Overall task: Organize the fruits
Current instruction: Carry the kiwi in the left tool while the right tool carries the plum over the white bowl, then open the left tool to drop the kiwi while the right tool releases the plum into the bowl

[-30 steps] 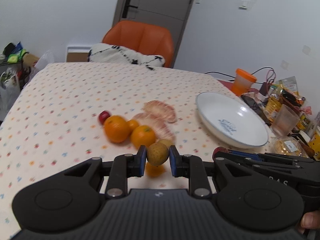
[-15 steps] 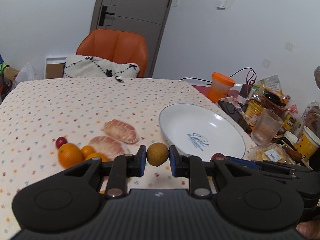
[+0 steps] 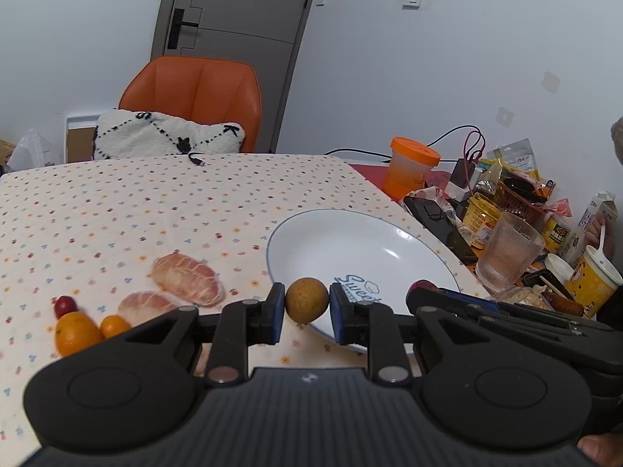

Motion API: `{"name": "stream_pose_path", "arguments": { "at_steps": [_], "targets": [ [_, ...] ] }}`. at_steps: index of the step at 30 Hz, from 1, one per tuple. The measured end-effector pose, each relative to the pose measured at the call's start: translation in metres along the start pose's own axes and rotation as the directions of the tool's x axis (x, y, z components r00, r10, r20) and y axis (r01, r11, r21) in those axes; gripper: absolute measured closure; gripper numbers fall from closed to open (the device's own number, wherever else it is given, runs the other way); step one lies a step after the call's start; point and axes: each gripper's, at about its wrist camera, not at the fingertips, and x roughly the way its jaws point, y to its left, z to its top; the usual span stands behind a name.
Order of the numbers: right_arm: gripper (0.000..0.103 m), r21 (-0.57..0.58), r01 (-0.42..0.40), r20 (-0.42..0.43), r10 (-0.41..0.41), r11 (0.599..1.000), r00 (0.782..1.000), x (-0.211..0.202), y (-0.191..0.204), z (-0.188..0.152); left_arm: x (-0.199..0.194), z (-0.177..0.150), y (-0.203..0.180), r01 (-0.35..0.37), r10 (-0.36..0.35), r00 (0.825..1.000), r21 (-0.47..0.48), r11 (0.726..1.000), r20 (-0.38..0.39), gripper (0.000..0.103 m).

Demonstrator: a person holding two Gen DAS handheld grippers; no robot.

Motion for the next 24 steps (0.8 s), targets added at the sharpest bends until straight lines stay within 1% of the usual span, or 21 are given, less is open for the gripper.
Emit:
{"name": "stream_pose_path", "arguments": {
  "at_steps": [6, 11, 17, 19, 24],
  "targets": [
    [0.08, 0.026, 0.046, 0.006, -0.047, 0.999, 0.999, 0.008, -0.013, -0.004, 0.018, 0.003, -0.006, 0.005, -0.005, 1.0, 0.0, 1.0, -0.016, 0.08],
    [0.08, 0.038, 0.058, 0.008, -0.058, 0.998, 0.998, 0.009, -0.018, -0.005, 0.027, 0.004, -0.008, 0.014, -0.014, 1.0, -0.015, 1.0, -0.02, 0.08],
    [0.079, 0.041, 0.061, 0.017, -0.062, 0.997, 0.998, 0.008, -0.02, -0.003, 0.023, 0.004, -0.006, -0.001, 0.001, 1.0, -0.037, 0.999, 0.0, 0.08],
    [0.079, 0.04, 0.063, 0.015, -0.064, 0.997, 0.998, 0.009, -0.019, -0.004, 0.02, 0.005, -0.004, -0.002, 0.002, 1.0, -0.039, 0.999, 0.002, 0.077],
    [0.079, 0.034, 0.064, 0.015, -0.065, 0.997, 0.998, 0.014, -0.015, -0.003, 0.012, 0.006, 0.002, -0.021, 0.021, 1.0, -0.049, 0.999, 0.008, 0.076]
  ]
}}
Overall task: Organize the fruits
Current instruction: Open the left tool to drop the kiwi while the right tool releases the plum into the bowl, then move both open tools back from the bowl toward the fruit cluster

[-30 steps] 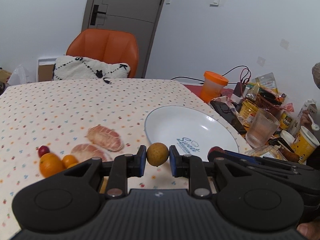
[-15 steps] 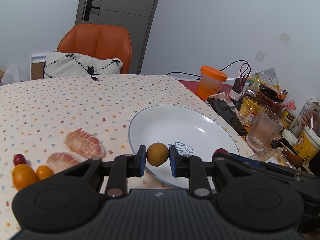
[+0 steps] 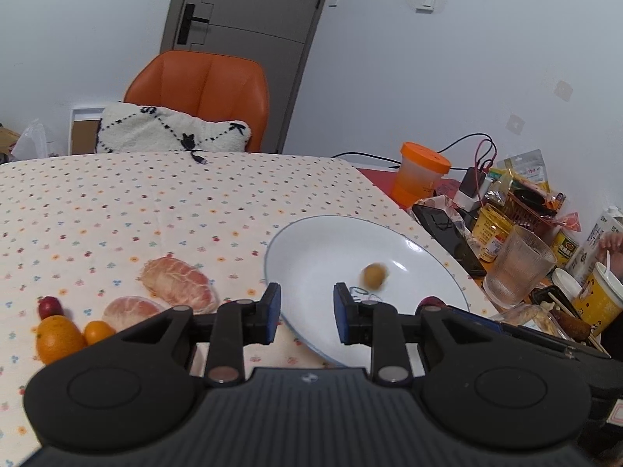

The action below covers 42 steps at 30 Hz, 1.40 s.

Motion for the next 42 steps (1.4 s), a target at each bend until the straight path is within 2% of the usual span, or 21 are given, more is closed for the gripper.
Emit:
{"name": "stream_pose_path", "arguments": {
  "at_steps": [8, 10, 11, 12, 13, 15, 18, 23, 36, 42],
  "targets": [
    [0.078, -0.016, 0.025, 0.009, -0.025, 1.0, 1.0, 0.005, 0.007, 0.002, -0.013, -0.003, 0.018, -0.044, 0.043, 0.999, -0.032, 0.999, -0.01, 0.069],
    [0.07, -0.021, 0.031, 0.006, -0.031, 0.999, 1.0, 0.006, 0.01, 0.001, -0.018, -0.003, 0.023, -0.052, 0.052, 0.999, -0.041, 0.998, -0.007, 0.065],
    [0.065, -0.031, 0.04, 0.005, -0.04, 0.999, 0.999, 0.006, 0.012, 0.001, -0.021, -0.003, 0.025, -0.058, 0.058, 0.998, -0.044, 0.997, -0.006, 0.061],
    [0.056, -0.037, 0.049, 0.008, -0.048, 0.998, 0.999, 0.005, 0.014, 0.0, -0.023, -0.003, 0.027, -0.065, 0.065, 0.998, -0.045, 0.997, -0.005, 0.054],
    [0.052, -0.043, 0.047, 0.014, -0.047, 0.998, 0.999, 0.004, 0.017, -0.001, -0.025, -0.003, 0.029, -0.076, 0.076, 0.997, -0.044, 0.996, -0.002, 0.05],
    [0.052, -0.051, 0.038, 0.011, -0.037, 0.998, 0.999, 0.002, 0.021, -0.003, -0.03, -0.004, 0.032, -0.109, 0.109, 0.994, -0.036, 0.993, 0.006, 0.035],
    [0.043, -0.061, 0.033, 0.006, -0.033, 0.998, 0.999, 0.0, 0.027, -0.005, -0.038, -0.004, 0.039, -0.15, 0.152, 0.988, -0.038, 0.988, 0.029, 0.023],
    [0.037, -0.067, 0.02, 0.001, -0.02, 0.998, 1.0, -0.004, 0.036, -0.01, -0.049, -0.006, 0.053, -0.18, 0.182, 0.983, -0.056, 0.982, 0.037, 0.019],
    [0.001, -0.086, -0.015, 0.039, 0.019, 0.996, 0.999, -0.017, 0.062, -0.015, -0.077, -0.016, 0.081, -0.233, 0.237, 0.97, -0.076, 0.969, 0.051, 0.017],
    [0.0, -0.101, -0.061, 0.029, 0.064, 0.993, 0.998, -0.021, 0.078, -0.019, -0.09, -0.019, 0.097, -0.251, 0.257, 0.965, -0.095, 0.963, 0.059, 0.016]
  ]
}}
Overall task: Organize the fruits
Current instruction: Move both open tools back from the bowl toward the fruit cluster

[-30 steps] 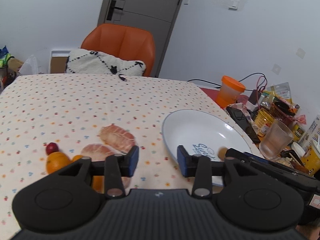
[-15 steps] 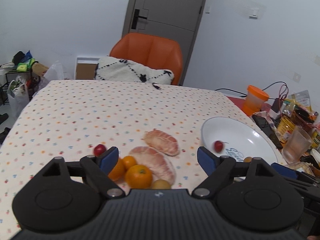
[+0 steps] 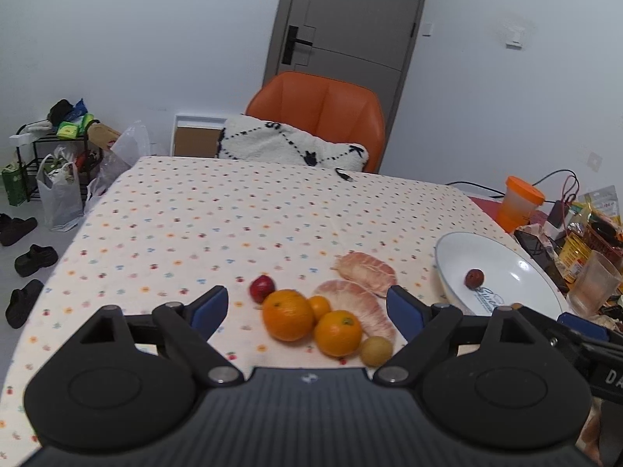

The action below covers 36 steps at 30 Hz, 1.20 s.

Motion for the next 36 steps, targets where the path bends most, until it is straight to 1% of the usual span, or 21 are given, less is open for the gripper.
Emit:
{"name": "stream_pose_path", "arguments": {
  "at_steps": [3, 15, 20, 29, 32, 35, 36],
  "targets": [
    [0.0, -0.007, -0.014, 0.003, 0.014, 1.0, 1.0, -0.002, 0.009, -0.003, -0.005, 0.0, 0.01, -0.003, 0.003, 1.0, -0.009, 1.0, 0.007, 0.016],
    [0.0, -0.001, -0.013, -0.003, 0.013, 1.0, 1.0, -0.002, 0.03, -0.011, -0.018, 0.0, 0.038, -0.003, 0.004, 1.0, -0.027, 1.0, 0.021, 0.016],
    [0.0, -0.016, -0.028, -0.016, 0.028, 0.999, 0.999, 0.0, 0.038, -0.014, -0.02, -0.002, 0.042, 0.013, -0.012, 1.0, -0.023, 1.0, 0.027, 0.016],
    [0.0, -0.033, -0.064, -0.039, 0.062, 0.997, 0.997, 0.006, 0.047, -0.02, -0.012, -0.007, 0.047, 0.058, -0.058, 0.998, -0.045, 0.997, 0.004, 0.021],
    [0.003, -0.036, -0.07, -0.045, 0.069, 0.997, 0.997, 0.011, 0.049, -0.021, -0.008, -0.008, 0.046, 0.068, -0.068, 0.998, -0.046, 0.997, -0.003, 0.025],
    [0.011, -0.028, -0.081, -0.057, 0.079, 0.996, 0.995, 0.016, 0.048, -0.021, -0.003, -0.007, 0.046, 0.076, -0.076, 0.997, -0.046, 0.996, -0.009, 0.029],
    [0.015, -0.026, -0.083, -0.062, 0.081, 0.996, 0.995, 0.018, 0.048, -0.022, -0.002, -0.008, 0.046, 0.079, -0.079, 0.997, -0.046, 0.996, -0.011, 0.031]
  ]
}}
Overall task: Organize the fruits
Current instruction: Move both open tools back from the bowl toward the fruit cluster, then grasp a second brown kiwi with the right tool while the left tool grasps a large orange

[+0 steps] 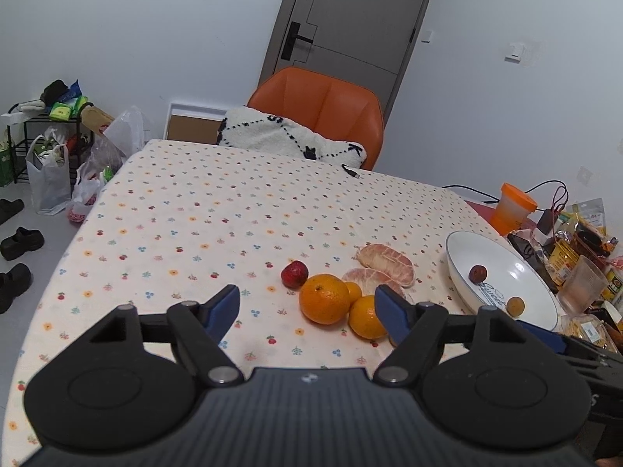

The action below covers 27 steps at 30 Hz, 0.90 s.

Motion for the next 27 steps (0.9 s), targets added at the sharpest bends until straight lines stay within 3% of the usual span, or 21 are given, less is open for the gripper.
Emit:
{"name": "stream_pose_path", "arguments": {
  "at_steps": [15, 25, 27],
  "targets": [
    [0.054, 0.038, -0.076, -0.106, 0.08, 0.996, 0.991, 0.034, -0.005, -0.003, 0.034, -0.002, -0.003, 0.03, -0.03, 0.998, -0.005, 1.0, -0.064, 0.048],
    [0.058, 0.062, -0.103, -0.157, 0.112, 0.993, 0.981, 0.058, -0.006, -0.005, 0.056, -0.001, -0.002, 0.023, -0.023, 0.994, -0.003, 1.0, -0.104, 0.048],
    [0.065, 0.068, -0.11, -0.166, 0.12, 0.992, 0.979, 0.062, -0.007, -0.006, 0.06, -0.001, -0.002, 0.028, -0.028, 0.994, -0.005, 1.0, -0.107, 0.048]
  ]
}}
